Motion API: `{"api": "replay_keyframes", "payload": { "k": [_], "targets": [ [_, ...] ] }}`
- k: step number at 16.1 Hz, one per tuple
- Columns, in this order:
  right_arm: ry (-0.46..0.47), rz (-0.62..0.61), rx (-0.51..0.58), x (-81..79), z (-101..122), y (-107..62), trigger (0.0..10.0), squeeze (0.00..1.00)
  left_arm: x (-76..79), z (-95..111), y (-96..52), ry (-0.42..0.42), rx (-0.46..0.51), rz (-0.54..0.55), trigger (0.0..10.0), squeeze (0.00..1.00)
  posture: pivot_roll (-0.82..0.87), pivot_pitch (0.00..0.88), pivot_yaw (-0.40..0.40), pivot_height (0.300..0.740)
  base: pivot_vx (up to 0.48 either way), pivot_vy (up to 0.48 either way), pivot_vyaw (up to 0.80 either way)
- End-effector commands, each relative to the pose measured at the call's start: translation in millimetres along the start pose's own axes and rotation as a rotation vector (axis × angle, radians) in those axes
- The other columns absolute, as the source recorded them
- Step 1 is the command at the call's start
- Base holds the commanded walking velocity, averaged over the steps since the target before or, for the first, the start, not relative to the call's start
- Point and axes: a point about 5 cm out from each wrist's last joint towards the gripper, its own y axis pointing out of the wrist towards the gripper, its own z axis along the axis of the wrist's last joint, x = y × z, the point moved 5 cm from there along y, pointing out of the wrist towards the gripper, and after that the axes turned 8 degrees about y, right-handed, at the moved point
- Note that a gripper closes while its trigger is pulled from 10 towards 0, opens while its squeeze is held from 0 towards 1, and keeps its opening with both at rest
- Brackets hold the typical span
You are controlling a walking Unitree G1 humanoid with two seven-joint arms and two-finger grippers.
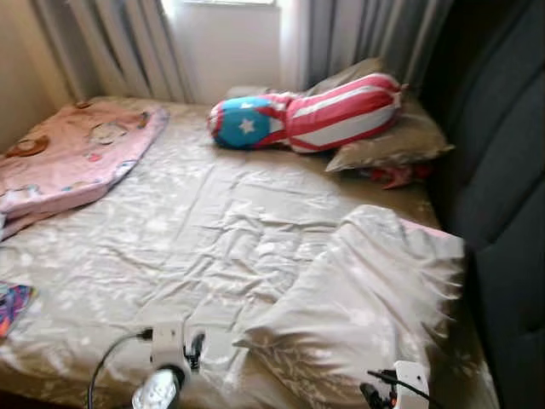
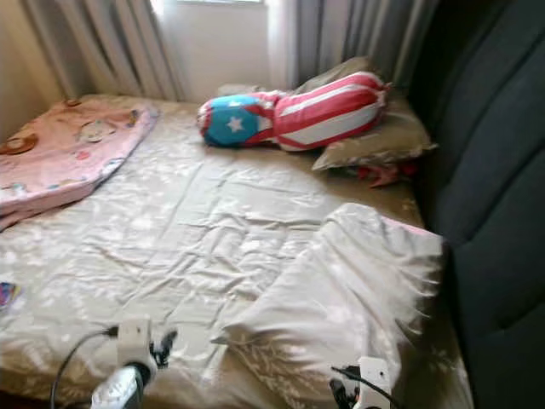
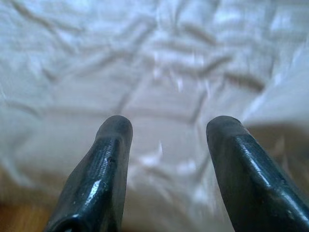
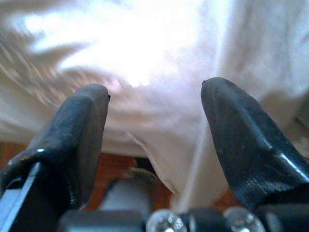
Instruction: Clean up the room
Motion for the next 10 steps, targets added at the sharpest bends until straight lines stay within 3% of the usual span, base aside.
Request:
{"api": "replay_keyframes", "payload": {
  "k": [1, 6, 7, 8, 10],
  "targets": [
    [0.048, -0.011, 0.058, 5.2, 3.2, -3.3, 10.0, 0.00, -2.3, 18.3, 1.5, 0.003, 0.093, 0.005, 10.0, 0.00, 0.02, 0.000, -0.022, 0.740, 0.000, 0.000, 0.00],
    [0.088, 0.011, 0.185, 3.0, 15.6, -7.4, 10.0, 0.00, -3.4, 38.2, -10.1, 0.035, 0.243, 0.002, 10.0, 0.00, -0.01, 0.000, -0.021, 0.740, 0.000, 0.000, 0.00],
    [0.051, 0.055, 0.334, -12.0, 53.2, -4.9, 10.0, 0.00, -3.7, 38.4, -13.6, 0.036, 0.256, 0.003, 10.0, 0.00, 0.00, 0.000, -0.024, 0.740, 0.000, 0.000, 0.00],
    [-0.001, 0.140, 0.589, -42.0, 118.6, -13.1, 10.0, 0.00, -2.8, 39.7, -18.5, 0.042, 0.277, -0.002, 10.0, 0.00, 0.00, 0.000, -0.027, 0.740, 0.000, 0.000, 0.00],
    [0.000, 0.135, 0.591, -37.1, 113.2, -14.5, 10.0, 0.00, 1.3, 44.1, -24.5, 0.062, 0.303, -0.026, 10.0, 0.00, 0.00, 0.000, -0.029, 0.740, 0.000, 0.000, 0.00]
  ]
}}
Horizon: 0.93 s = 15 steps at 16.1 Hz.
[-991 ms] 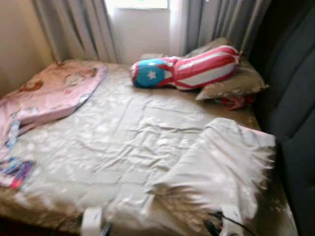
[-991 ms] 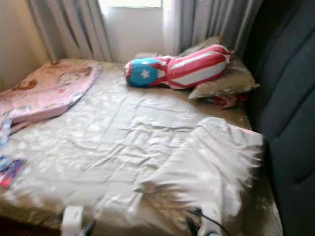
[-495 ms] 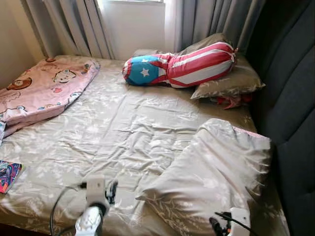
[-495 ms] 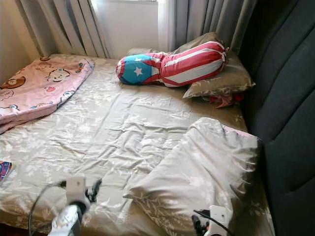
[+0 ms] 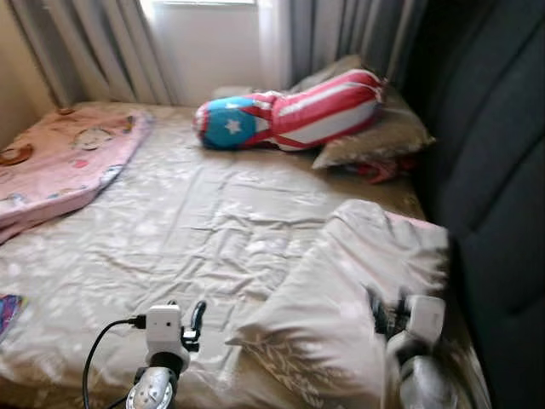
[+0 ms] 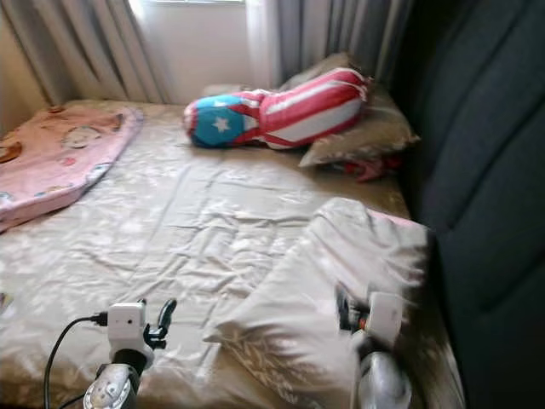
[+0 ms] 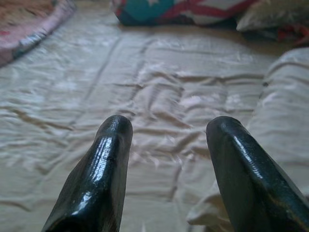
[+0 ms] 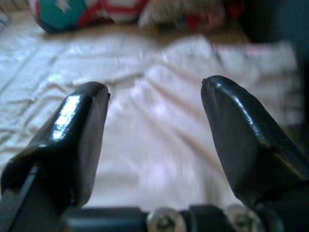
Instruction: Clean up the room
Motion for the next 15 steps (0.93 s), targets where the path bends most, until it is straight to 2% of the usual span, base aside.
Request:
{"api": "replay_keyframes", "payload": {
  "k": [1, 5, 7, 10, 15],
  "targets": [
    [0.029, -0.040, -0.068, 8.8, -22.6, -16.6, 10.0, 0.00, -2.1, -0.8, -1.7, 0.008, -0.008, -0.004, 10.0, 0.00, 0.00, 0.000, -0.028, 0.740, 0.000, 0.000, 0.00],
    [0.040, -0.057, -0.087, 11.1, -30.5, -27.1, 10.0, 0.00, -4.8, 8.9, -1.9, 0.021, 0.024, 0.012, 10.0, 0.00, -0.01, 0.000, -0.029, 0.740, 0.000, 0.000, 0.00],
    [0.027, -0.083, -0.090, 15.0, -32.2, -30.3, 10.0, 0.00, -6.5, 13.1, 3.6, 0.013, 0.024, 0.027, 10.0, 0.00, -0.01, 0.000, -0.022, 0.740, 0.000, 0.000, 0.00],
    [0.012, -0.097, -0.131, 16.3, -36.9, -28.2, 10.0, 0.00, -4.2, 15.5, 6.6, 0.014, 0.026, 0.015, 10.0, 0.00, -0.01, 0.000, -0.017, 0.740, 0.000, 0.000, 0.00],
    [0.013, -0.107, -0.129, 16.1, -37.8, -29.0, 10.0, 0.00, -2.6, 13.6, 7.2, 0.009, 0.010, 0.001, 10.0, 0.00, -0.01, 0.000, -0.015, 0.720, 0.000, 0.000, 0.00]
  ]
}}
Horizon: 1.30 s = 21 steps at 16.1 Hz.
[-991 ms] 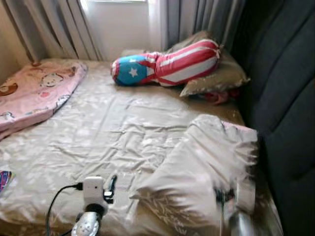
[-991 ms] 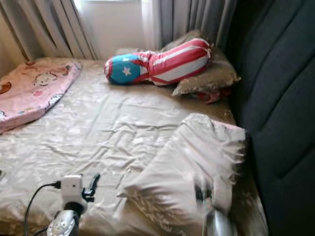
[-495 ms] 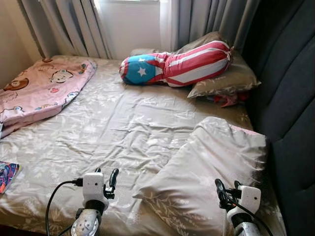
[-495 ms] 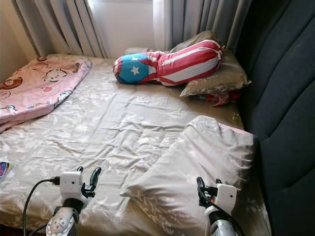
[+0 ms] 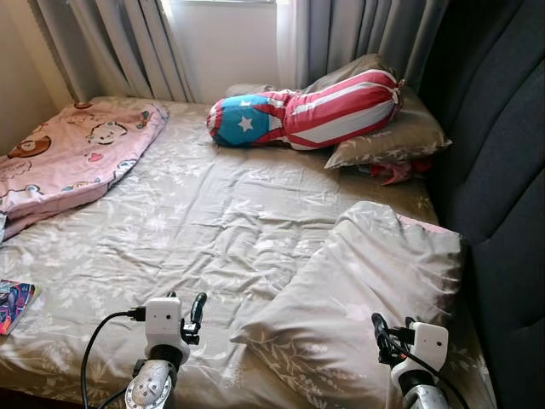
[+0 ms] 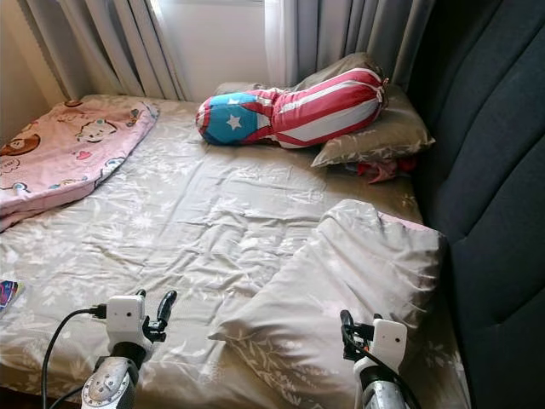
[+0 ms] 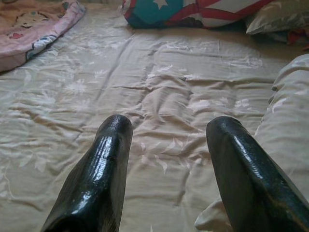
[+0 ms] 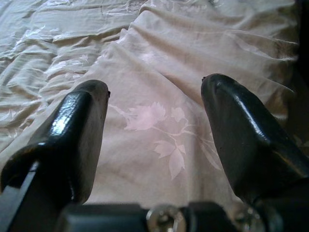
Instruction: Clean up the room
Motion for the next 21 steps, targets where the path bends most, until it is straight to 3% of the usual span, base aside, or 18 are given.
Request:
{"api": "replay_keyframes", "payload": {
  "k": [1, 5, 7, 15, 21],
  "targets": [
    [0.001, -0.009, -0.012, 0.1, -1.8, 1.1, 10.0, 0.00, 0.6, 1.9, 2.5, 0.000, 0.000, -0.007, 10.0, 0.00, -0.01, 0.000, -0.016, 0.720, 0.000, 0.000, 0.00],
    [-0.007, 0.014, -0.070, -8.5, -9.8, 4.5, 10.0, 0.00, 1.3, 1.8, 3.2, -0.002, -0.005, -0.016, 10.0, 0.00, -0.02, 0.000, -0.013, 0.695, 0.000, 0.000, 0.00],
    [0.012, 0.026, -0.022, -12.1, -3.0, 5.1, 10.0, 0.00, 2.9, 2.7, 4.9, -0.002, -0.005, -0.024, 10.0, 0.00, -0.02, 0.000, -0.014, 0.685, 0.000, 0.000, 0.00],
    [0.010, 0.031, -0.031, -15.5, 0.0, 10.2, 10.0, 0.00, 1.7, 10.1, 11.9, -0.005, 0.004, -0.032, 10.0, 0.00, -0.03, 0.000, -0.018, 0.685, 0.000, 0.000, 0.00],
    [0.009, 0.036, -0.022, -18.3, 3.2, 13.0, 10.0, 0.00, -5.3, 11.0, 11.5, 0.001, 0.002, -0.022, 10.0, 0.00, -0.02, 0.000, -0.018, 0.660, 0.000, 0.000, 0.00]
  ]
}}
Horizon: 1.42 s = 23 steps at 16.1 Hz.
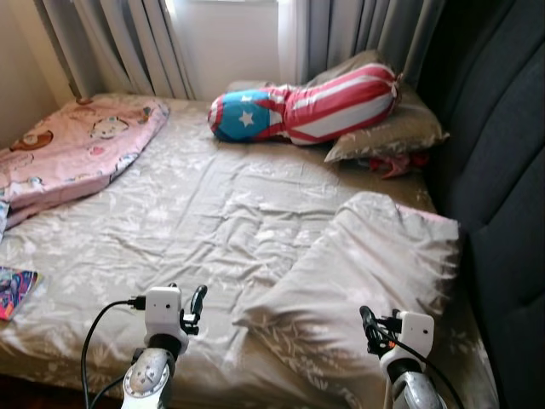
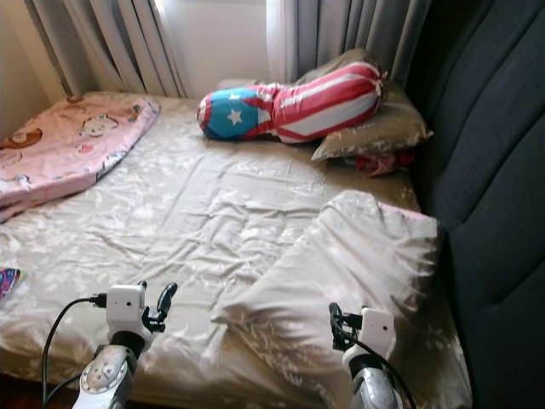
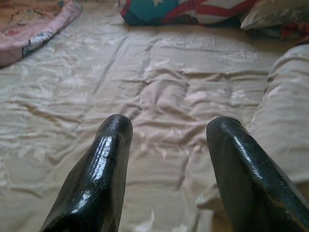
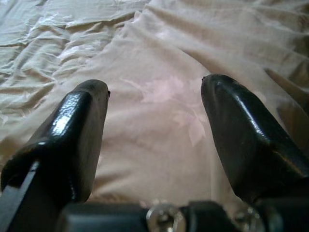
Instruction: Clean up the room
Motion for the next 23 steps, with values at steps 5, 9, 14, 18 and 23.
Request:
{"api": "replay_keyframes", "payload": {
  "k": [5, 9, 14, 18, 23],
  "targets": [
    [0.004, -0.004, 0.007, -1.4, 2.6, 1.8, 10.0, 0.00, 2.0, 5.0, 2.8, -0.017, 0.006, -0.008, 10.0, 0.00, -0.02, 0.000, -0.013, 0.660, 0.000, 0.000, 0.00],
    [0.010, -0.002, 0.011, -3.1, 2.8, 2.2, 10.0, 0.00, 2.5, 6.1, 3.6, -0.028, 0.006, -0.016, 10.0, 0.00, -0.02, 0.000, -0.011, 0.660, 0.000, 0.000, 0.00],
    [0.014, -0.006, 0.009, -3.7, 3.3, 3.4, 10.0, 0.00, 0.6, 7.3, 3.9, -0.030, 0.007, -0.012, 10.0, 0.00, -0.01, 0.000, -0.011, 0.660, 0.000, 0.000, 0.00],
    [0.012, -0.006, 0.009, -3.9, 4.1, 4.3, 10.0, 0.00, 1.7, 8.0, 4.0, -0.033, 0.010, -0.018, 10.0, 0.00, -0.01, 0.000, -0.012, 0.660, 0.274, 0.000, 0.00],
    [0.008, -0.006, 0.015, -4.4, 6.1, 5.7, 10.0, 0.00, 3.5, 7.9, 4.6, -0.037, 0.010, -0.024, 10.0, 0.00, -0.01, 0.000, -0.012, 0.660, 0.304, 0.000, -0.30]
  ]
}}
